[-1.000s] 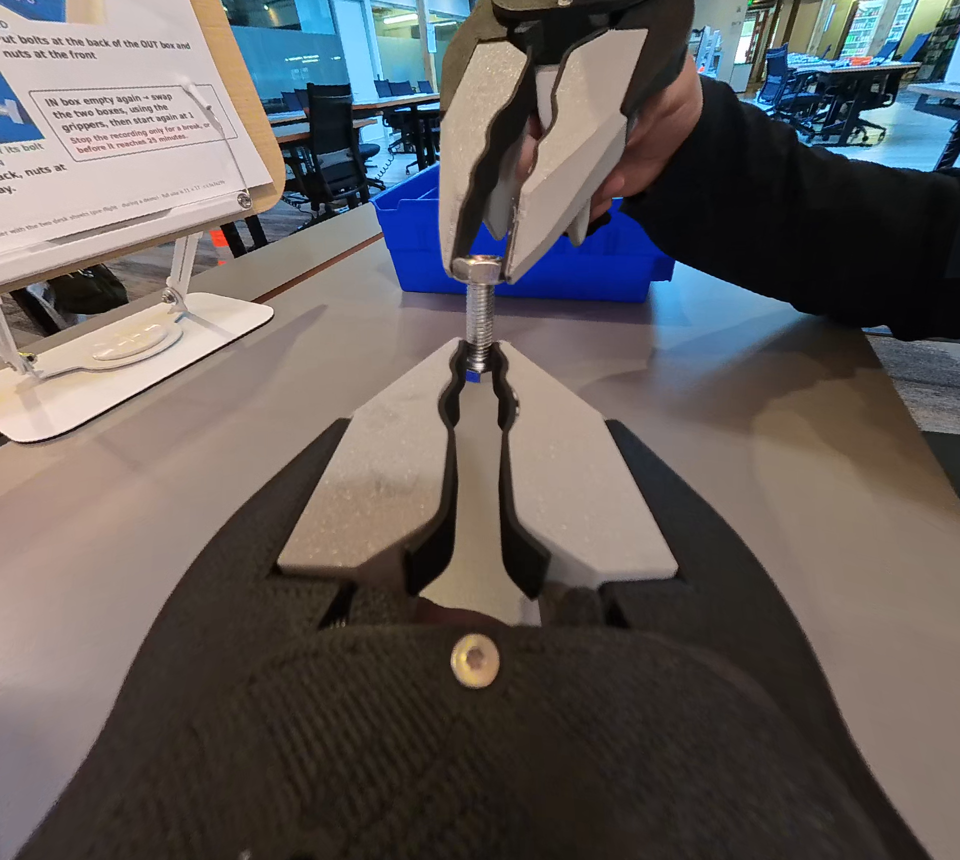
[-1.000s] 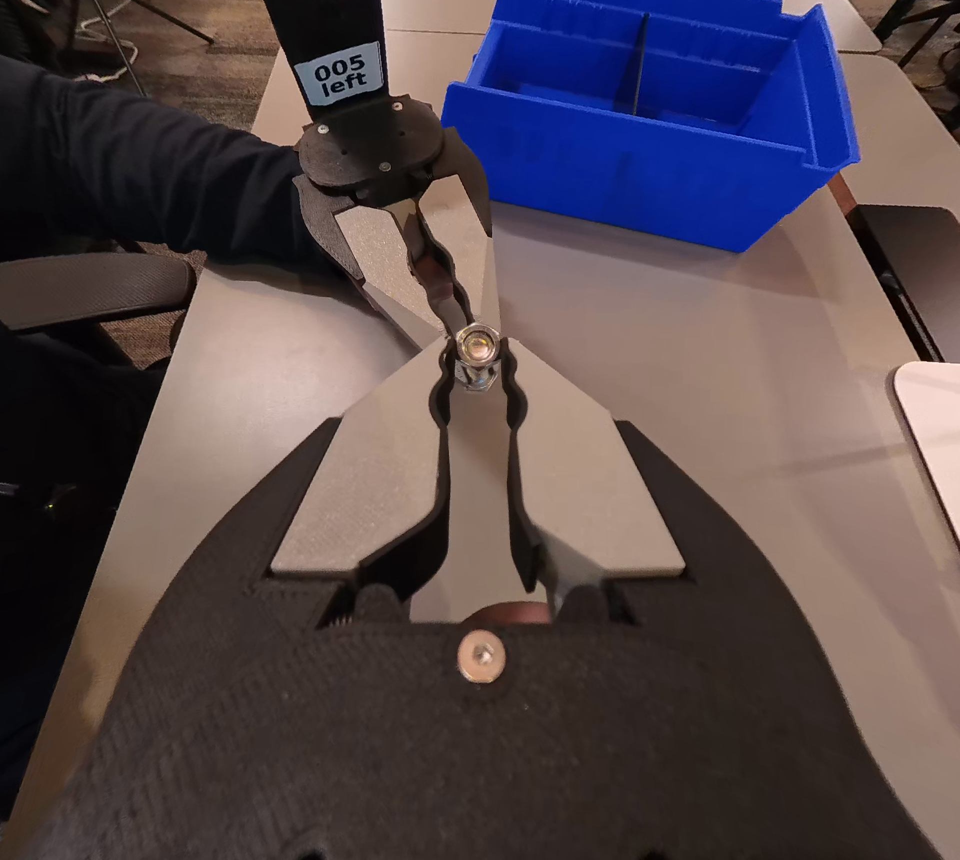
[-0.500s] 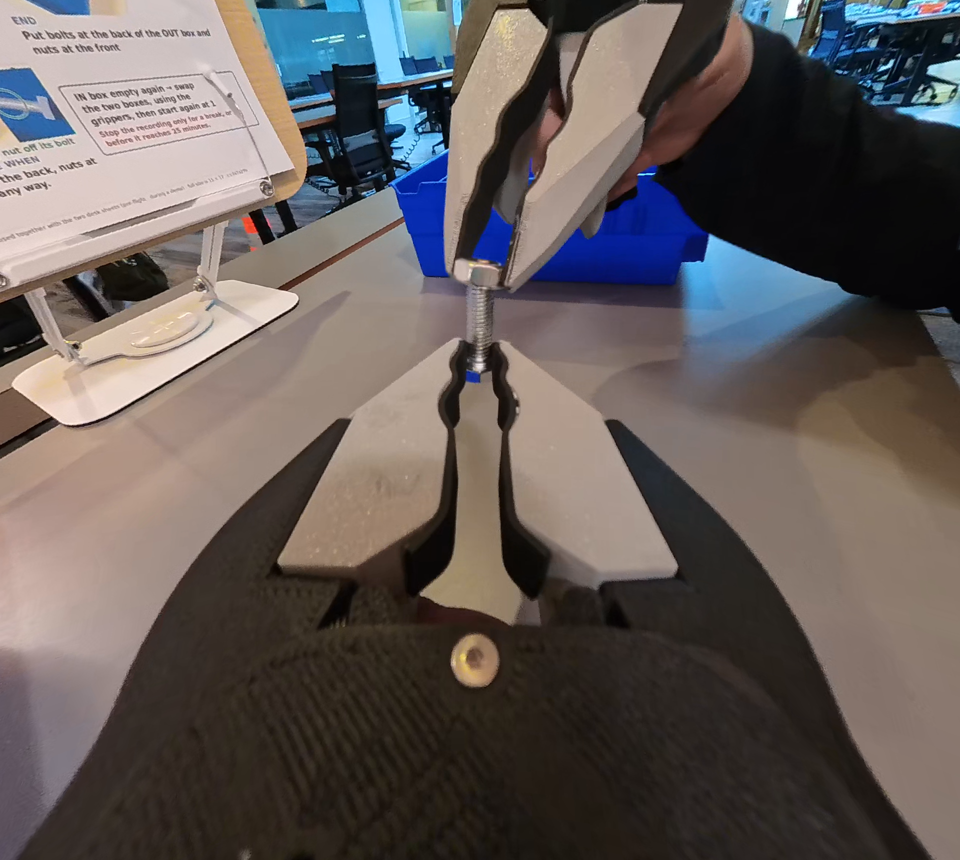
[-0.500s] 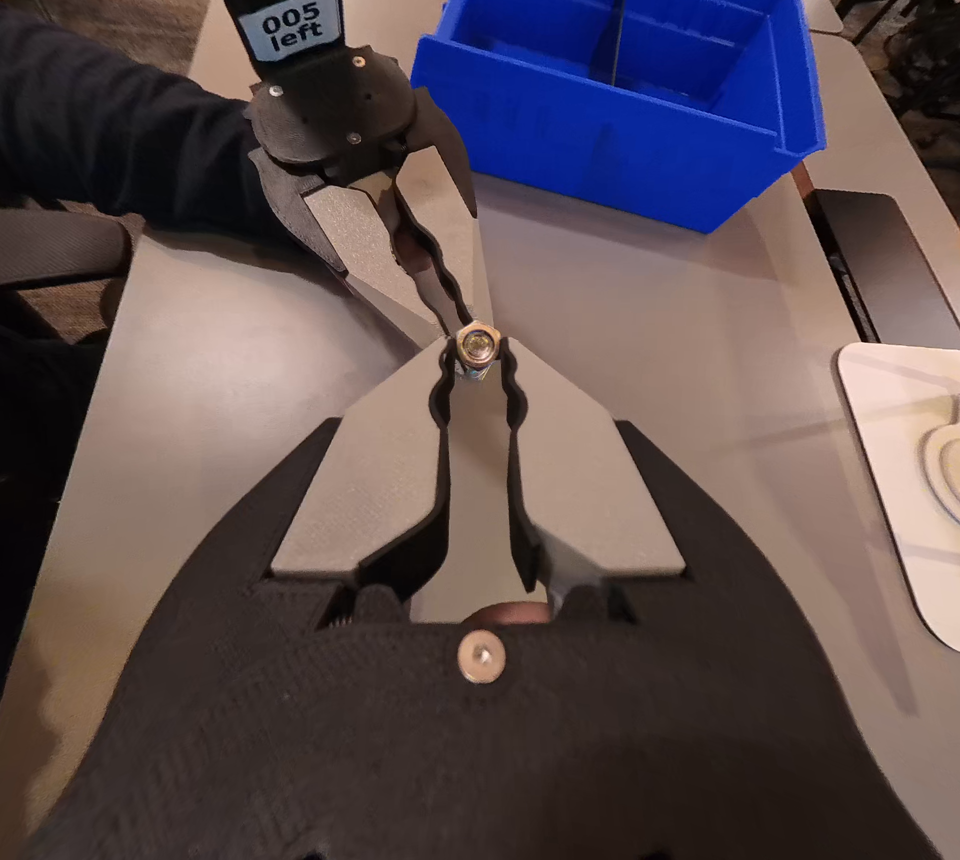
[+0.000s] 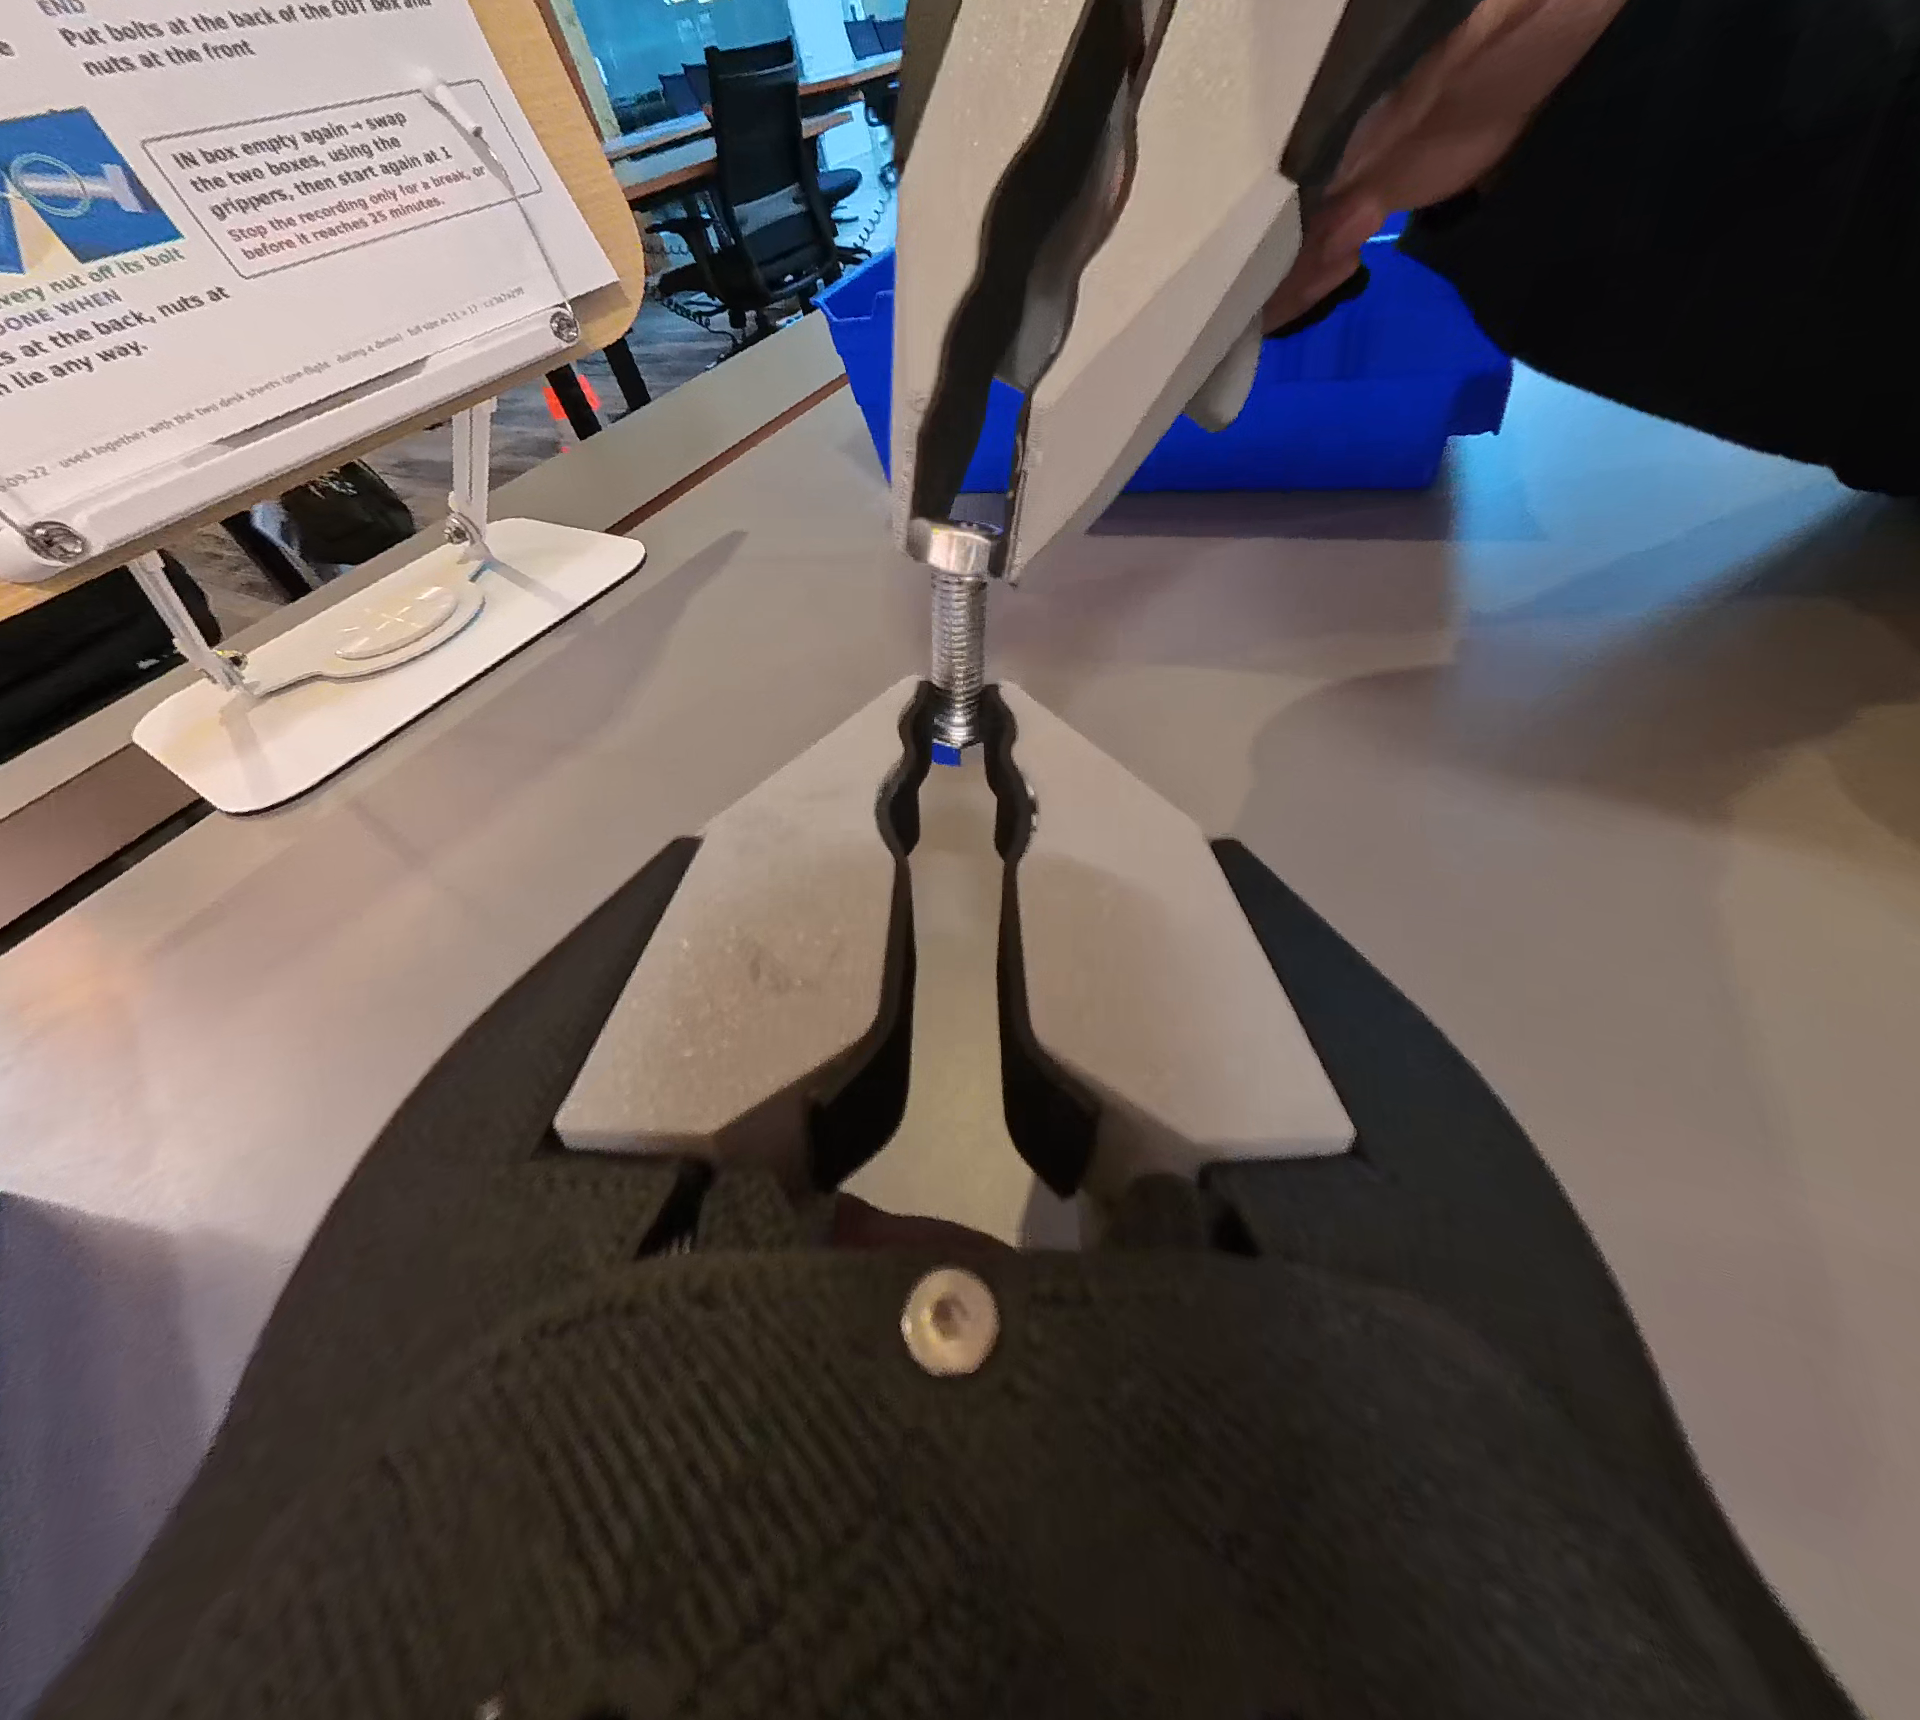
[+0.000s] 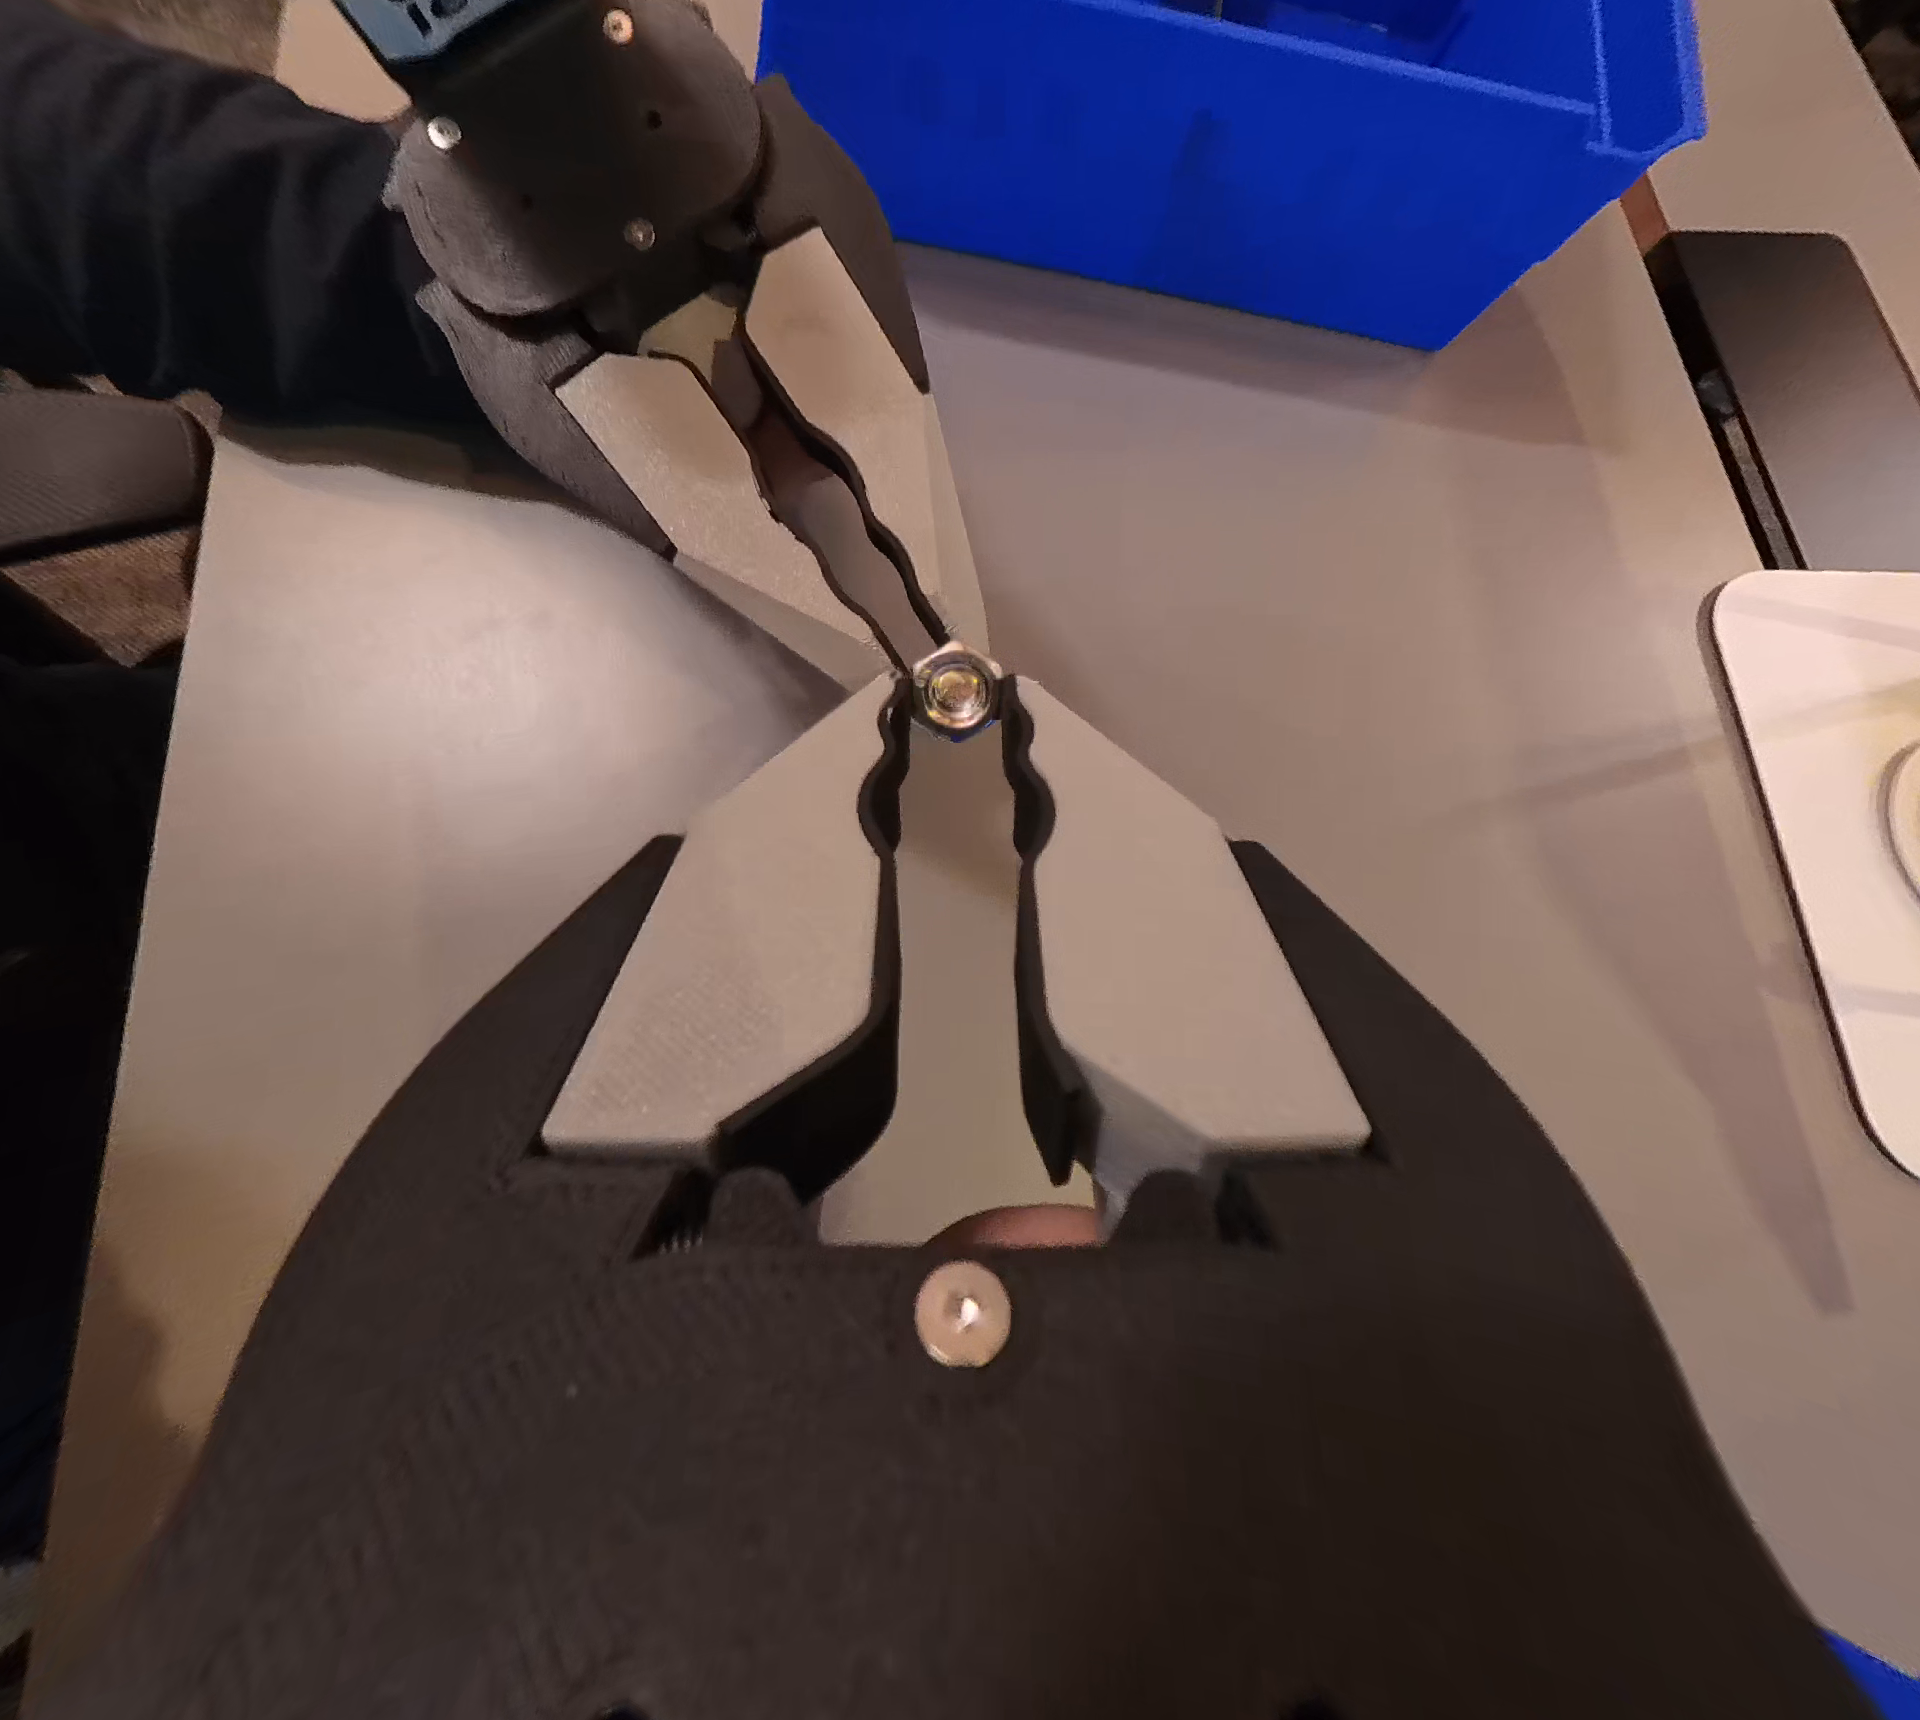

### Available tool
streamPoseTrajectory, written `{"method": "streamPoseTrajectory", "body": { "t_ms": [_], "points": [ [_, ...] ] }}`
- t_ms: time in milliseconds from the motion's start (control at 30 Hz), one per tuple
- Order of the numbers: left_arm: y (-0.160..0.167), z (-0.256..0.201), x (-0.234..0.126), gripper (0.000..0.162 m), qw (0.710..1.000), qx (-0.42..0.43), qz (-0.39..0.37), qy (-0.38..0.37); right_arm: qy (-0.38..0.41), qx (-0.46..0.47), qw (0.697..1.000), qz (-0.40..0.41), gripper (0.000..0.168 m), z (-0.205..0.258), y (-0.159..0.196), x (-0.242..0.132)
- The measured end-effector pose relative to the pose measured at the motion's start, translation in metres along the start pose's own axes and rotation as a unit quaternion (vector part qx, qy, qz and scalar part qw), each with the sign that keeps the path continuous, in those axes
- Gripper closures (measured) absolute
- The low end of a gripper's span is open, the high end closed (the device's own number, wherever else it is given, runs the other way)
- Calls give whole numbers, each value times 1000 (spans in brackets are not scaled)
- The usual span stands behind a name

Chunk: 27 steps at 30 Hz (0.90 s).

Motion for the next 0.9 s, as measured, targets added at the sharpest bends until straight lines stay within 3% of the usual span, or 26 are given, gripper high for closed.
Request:
{"method": "streamPoseTrajectory", "body": {
  "t_ms": [233, 500, 800, 900],
  "points": [
    [8, -7, 7, 155, 999, 10, 34, 26, 2, -48, 998, 50, 154, 8, 7, 3],
    [8, -12, 9, 155, 998, 24, 36, 40, -55, -3, 997, 50, 154, 4, 14, 0],
    [6, -11, 8, 155, 998, -7, 20, 51, -50, -4, 998, 40, 153, 5, 11, 1],
    [4, -9, 7, 155, 998, -22, 10, 55, -44, 2, 999, 29, 145, 2, 9, -1]
  ]
}}
Point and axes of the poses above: each gripper's, where its closed fingertips meet, x out along the fingers, y out of its underside, z = x × y across the jaws, the point moved 7 cm from there along -x, back along the fingers, and after that the axes turned 6 degrees about y, right-handed, at the moved point
